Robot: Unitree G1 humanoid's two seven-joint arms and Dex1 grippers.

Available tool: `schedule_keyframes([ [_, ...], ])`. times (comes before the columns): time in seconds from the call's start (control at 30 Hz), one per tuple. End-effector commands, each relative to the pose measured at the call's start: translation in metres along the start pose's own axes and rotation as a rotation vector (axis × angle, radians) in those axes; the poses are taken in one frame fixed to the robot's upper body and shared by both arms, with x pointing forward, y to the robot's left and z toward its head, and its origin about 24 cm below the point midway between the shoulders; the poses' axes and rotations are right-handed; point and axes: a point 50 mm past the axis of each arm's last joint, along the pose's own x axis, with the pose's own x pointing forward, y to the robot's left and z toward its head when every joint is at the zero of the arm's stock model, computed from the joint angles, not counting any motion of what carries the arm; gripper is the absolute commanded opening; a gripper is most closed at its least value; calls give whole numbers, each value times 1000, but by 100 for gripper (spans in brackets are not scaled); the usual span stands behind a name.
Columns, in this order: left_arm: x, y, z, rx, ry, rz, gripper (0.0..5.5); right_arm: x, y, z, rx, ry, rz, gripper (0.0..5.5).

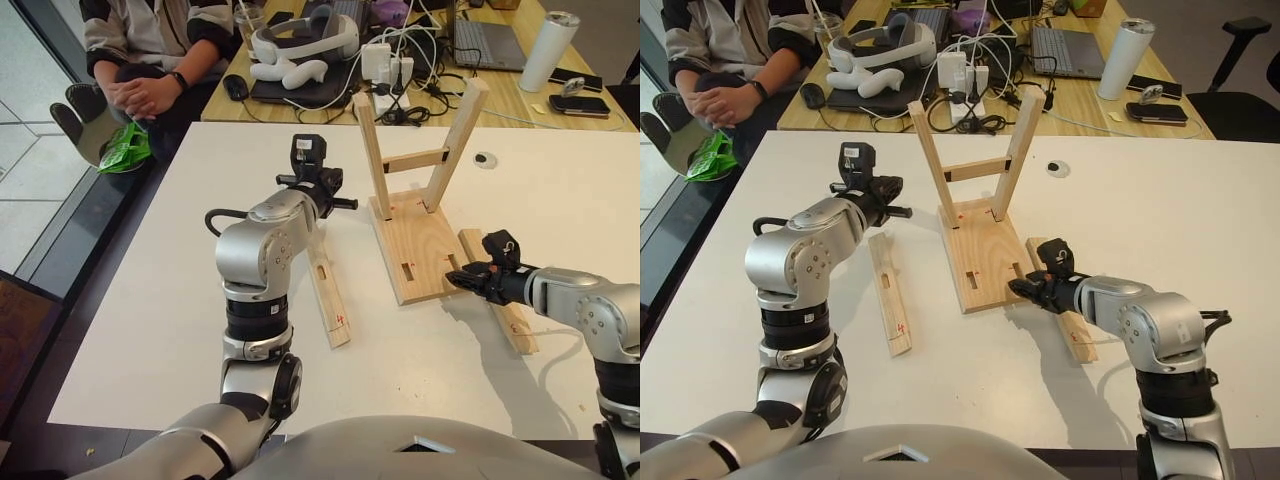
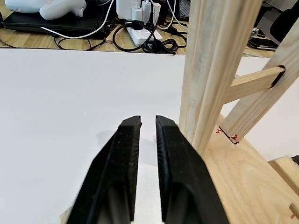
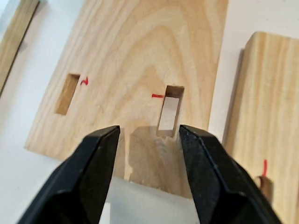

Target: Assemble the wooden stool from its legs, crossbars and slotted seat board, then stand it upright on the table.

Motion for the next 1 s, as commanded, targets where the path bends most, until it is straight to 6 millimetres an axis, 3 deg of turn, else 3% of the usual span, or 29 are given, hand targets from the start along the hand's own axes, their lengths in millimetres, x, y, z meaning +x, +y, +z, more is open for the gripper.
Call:
schedule_keyframes([
  [0.03,2,-3,7,5,-20,-4,62,34,2,16,53,-14,-27,241],
  [0.17,3,-3,9,13,-24,-7,62,64,21,42,41,-79,4,241],
  [0.33,4,-1,12,22,-25,-8,62,79,54,46,42,-104,97,241],
  [0.47,2,0,10,24,-19,-2,62,65,59,47,4,-158,97,241],
  [0.6,-2,3,6,36,-1,-2,62,38,57,67,8,-305,80,241],
  [0.77,-17,25,-10,94,91,24,62,5,41,75,17,-402,-15,241],
  [0.87,-32,39,-31,85,212,10,62,-6,42,63,28,-457,-96,269],
  [1.0,-45,49,-45,70,317,8,62,-13,57,28,30,-439,-182,333],
])
